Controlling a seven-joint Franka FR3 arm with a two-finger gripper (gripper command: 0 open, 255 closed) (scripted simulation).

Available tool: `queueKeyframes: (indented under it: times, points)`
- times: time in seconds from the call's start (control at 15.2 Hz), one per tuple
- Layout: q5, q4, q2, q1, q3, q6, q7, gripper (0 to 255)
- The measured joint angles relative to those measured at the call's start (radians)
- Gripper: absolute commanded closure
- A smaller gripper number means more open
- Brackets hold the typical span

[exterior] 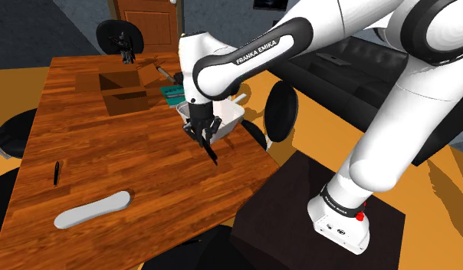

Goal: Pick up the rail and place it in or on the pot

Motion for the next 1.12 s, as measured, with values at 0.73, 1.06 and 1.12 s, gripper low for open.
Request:
queueKeyframes:
  times: [0.73,1.06,1.12]
  points:
    - [-0.043,0.102,0.049,-0.106,-0.097,-0.062,-0.179,255]
    - [-0.075,0.195,0.118,-0.159,-0.146,-0.09,-0.267,255]
    - [-0.079,0.209,0.126,-0.172,-0.156,-0.096,-0.289,255]
